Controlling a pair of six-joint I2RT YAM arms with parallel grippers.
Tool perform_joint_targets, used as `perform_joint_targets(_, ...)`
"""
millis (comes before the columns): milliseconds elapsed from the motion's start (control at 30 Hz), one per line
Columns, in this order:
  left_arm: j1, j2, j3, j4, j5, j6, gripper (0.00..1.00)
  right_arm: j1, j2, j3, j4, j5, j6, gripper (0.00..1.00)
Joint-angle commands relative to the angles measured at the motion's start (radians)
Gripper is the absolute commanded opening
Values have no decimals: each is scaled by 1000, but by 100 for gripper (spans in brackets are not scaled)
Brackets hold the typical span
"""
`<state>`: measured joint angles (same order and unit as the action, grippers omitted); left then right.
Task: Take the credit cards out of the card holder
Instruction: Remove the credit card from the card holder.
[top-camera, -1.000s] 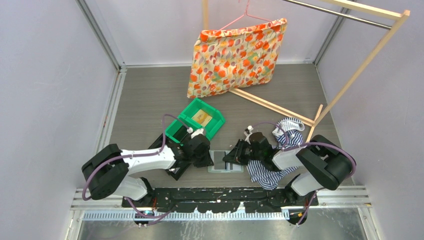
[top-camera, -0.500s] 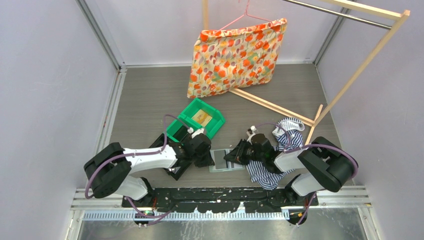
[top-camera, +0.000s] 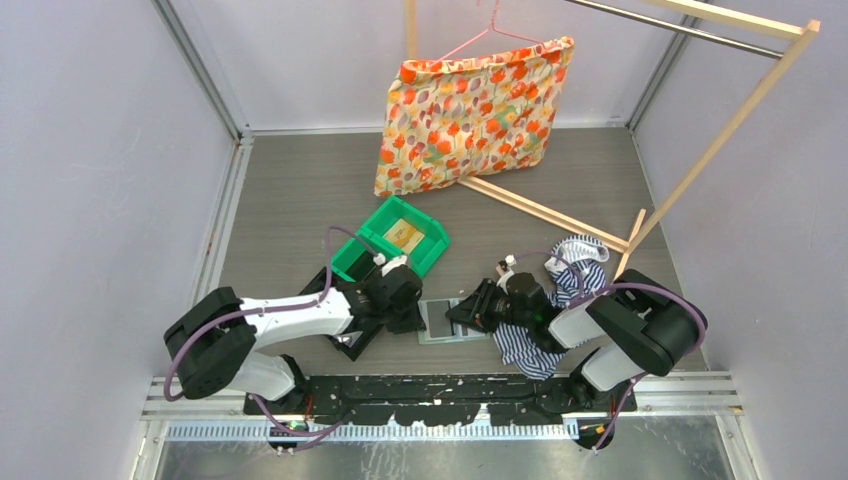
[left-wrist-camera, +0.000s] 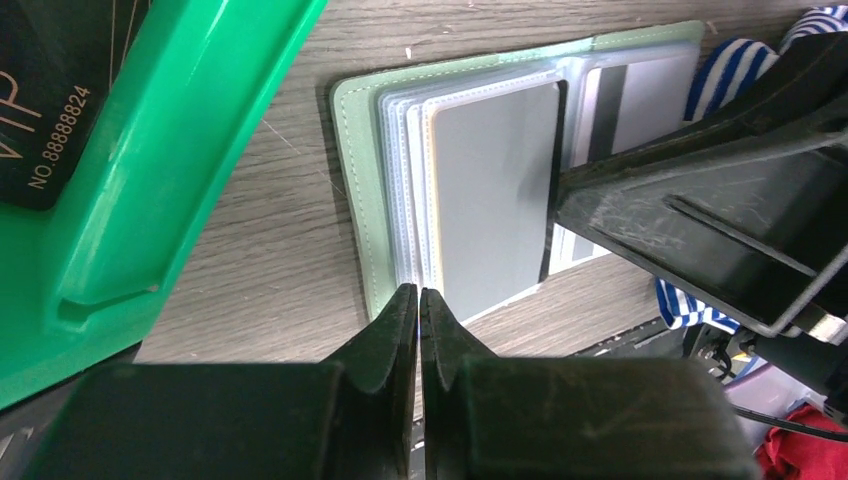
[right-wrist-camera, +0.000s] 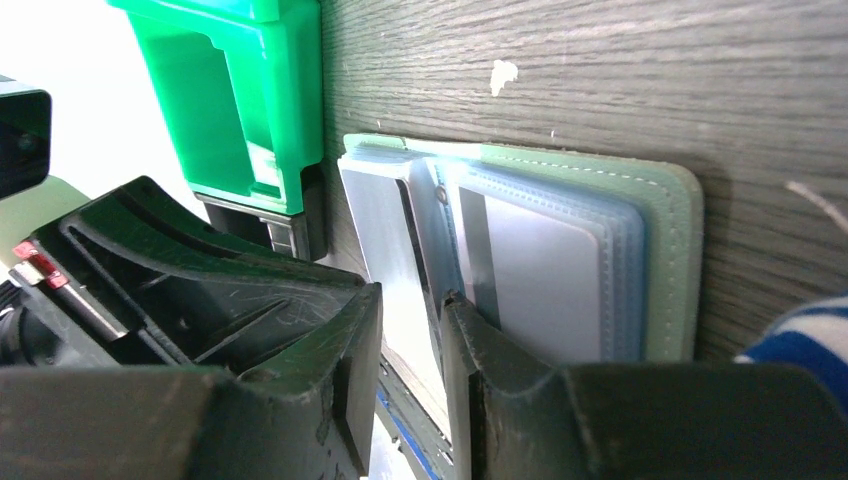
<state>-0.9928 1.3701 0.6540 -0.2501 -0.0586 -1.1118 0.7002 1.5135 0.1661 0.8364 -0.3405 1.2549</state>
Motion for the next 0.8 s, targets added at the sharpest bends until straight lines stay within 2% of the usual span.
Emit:
perform_joint_targets(0,-1,-47,55,-32,-30,33,7,8,-43,5,-24,20,-25,30)
perform_joint_targets(300,0,34,74,26,-25,49,9,6,-65,5,-73,23,-55,19)
perform_joint_targets(767,0,92,54,24,-50,37,8,6,2,-5,12,-3,-47,6)
